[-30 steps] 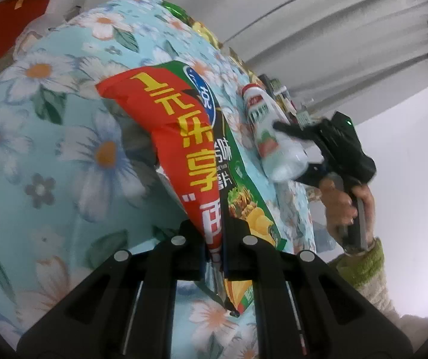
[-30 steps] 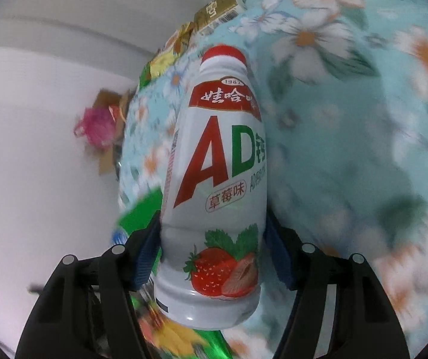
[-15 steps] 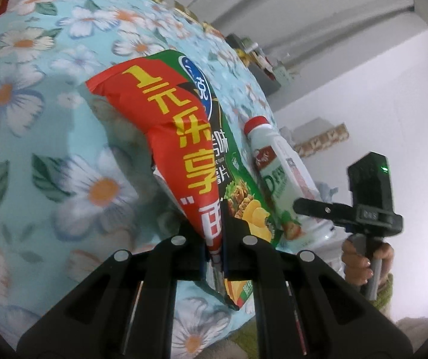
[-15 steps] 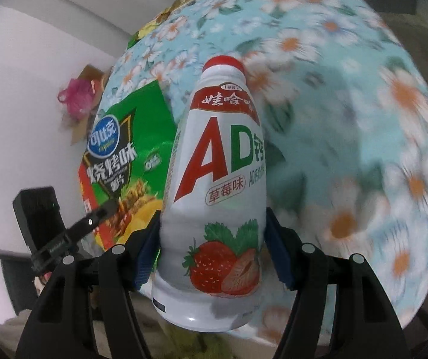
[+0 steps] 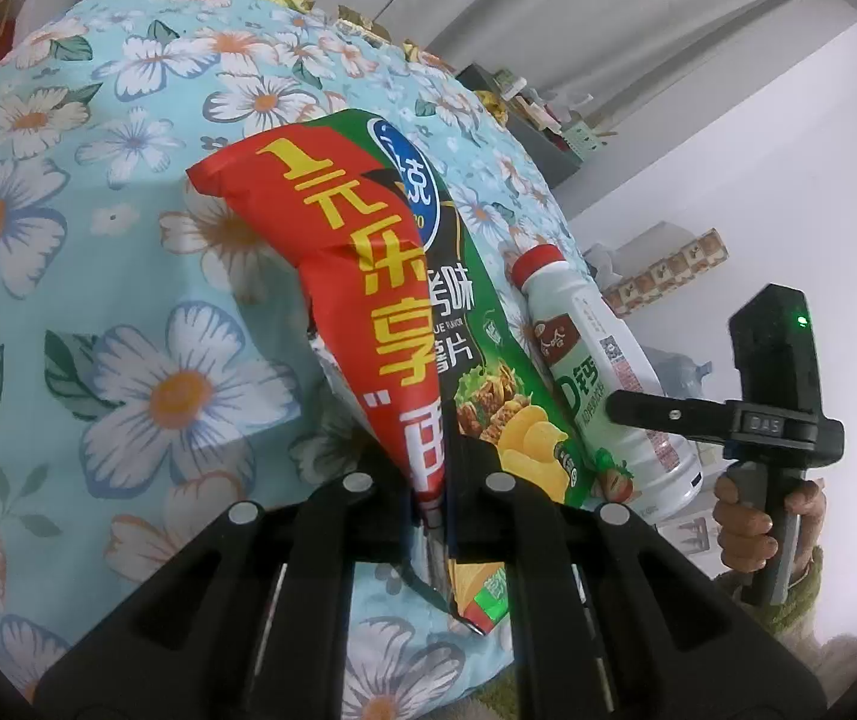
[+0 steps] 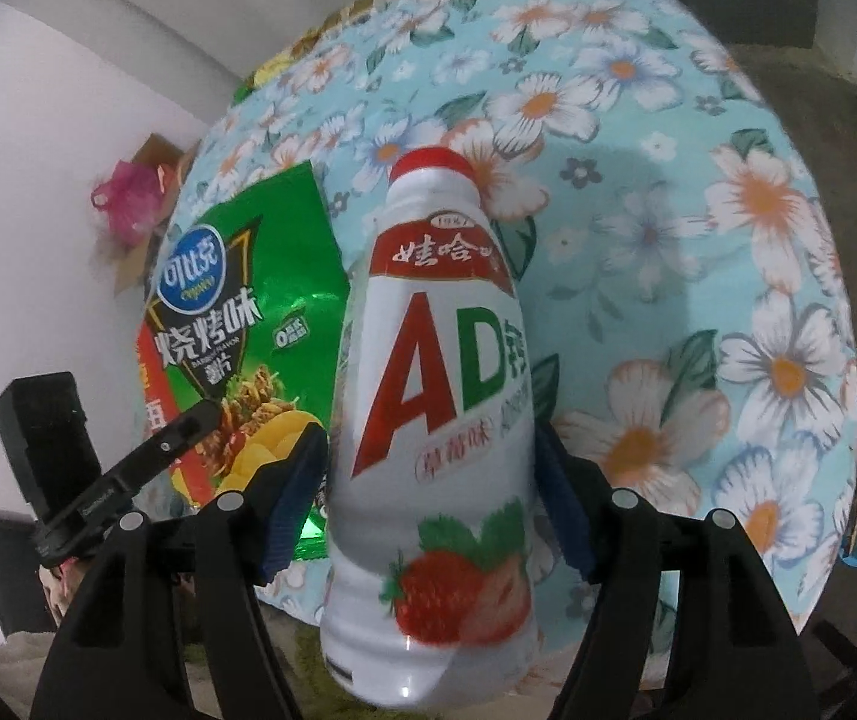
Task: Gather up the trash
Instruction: 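Lift the green chip bag and AD bottle and carry them toward the wastebasket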
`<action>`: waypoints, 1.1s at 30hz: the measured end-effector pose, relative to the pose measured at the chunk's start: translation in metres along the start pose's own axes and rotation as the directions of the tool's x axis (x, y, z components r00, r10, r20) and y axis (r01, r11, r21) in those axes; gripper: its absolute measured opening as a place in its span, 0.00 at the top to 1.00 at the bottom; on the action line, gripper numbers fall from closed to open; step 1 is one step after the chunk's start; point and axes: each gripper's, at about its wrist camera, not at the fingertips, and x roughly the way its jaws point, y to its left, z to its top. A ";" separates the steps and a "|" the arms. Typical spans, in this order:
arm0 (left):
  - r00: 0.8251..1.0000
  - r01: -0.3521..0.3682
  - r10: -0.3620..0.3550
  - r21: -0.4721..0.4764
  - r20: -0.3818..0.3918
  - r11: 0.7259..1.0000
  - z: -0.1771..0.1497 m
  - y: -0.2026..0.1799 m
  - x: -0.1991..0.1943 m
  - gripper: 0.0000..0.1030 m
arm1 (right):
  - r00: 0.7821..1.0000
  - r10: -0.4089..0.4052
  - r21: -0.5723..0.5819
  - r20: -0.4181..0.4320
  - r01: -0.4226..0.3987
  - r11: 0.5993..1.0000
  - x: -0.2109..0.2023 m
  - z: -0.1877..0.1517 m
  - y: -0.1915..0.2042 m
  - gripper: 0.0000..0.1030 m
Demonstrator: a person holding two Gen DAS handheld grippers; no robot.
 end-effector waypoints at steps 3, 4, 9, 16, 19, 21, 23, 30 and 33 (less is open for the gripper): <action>1.000 0.000 0.000 0.002 0.001 1.000 0.001 0.000 0.001 0.95 | 0.999 0.006 0.012 -0.038 -0.006 1.000 0.010 0.004 -0.001 0.35; 1.000 0.001 -0.001 0.004 0.001 1.000 0.002 0.000 0.000 0.95 | 0.999 0.003 0.012 -0.041 -0.003 1.000 0.012 0.006 0.000 0.35; 1.000 0.008 -0.008 0.012 0.005 1.000 -0.003 -0.001 -0.005 0.95 | 0.999 -0.027 -0.005 -0.043 0.027 1.000 0.017 0.011 0.006 0.35; 1.000 0.015 -0.015 0.015 0.006 1.000 -0.003 -0.001 -0.006 0.95 | 0.995 -0.096 -0.040 -0.014 0.095 0.995 0.017 0.009 0.011 0.35; 1.000 0.015 -0.015 0.015 0.006 1.000 -0.003 -0.001 -0.006 0.95 | 0.996 -0.092 -0.035 -0.013 0.091 0.995 0.018 0.009 0.010 0.38; 1.000 0.013 -0.013 0.017 0.007 1.000 -0.003 -0.001 -0.006 0.95 | 0.996 -0.094 -0.036 -0.010 0.093 0.995 0.018 0.009 0.010 0.38; 1.000 0.013 -0.013 0.017 0.007 1.000 -0.003 -0.001 -0.006 0.95 | 0.995 -0.096 -0.042 -0.010 0.096 0.994 0.017 0.009 0.010 0.38; 1.000 0.013 -0.013 0.018 0.008 1.000 -0.003 -0.001 -0.006 0.95 | 0.996 -0.090 -0.036 0.005 0.090 0.995 0.016 0.008 0.009 0.38; 1.000 0.014 -0.014 0.018 0.009 1.000 -0.003 -0.001 -0.006 0.95 | 0.996 -0.086 -0.033 0.016 0.086 0.996 0.015 0.007 0.010 0.38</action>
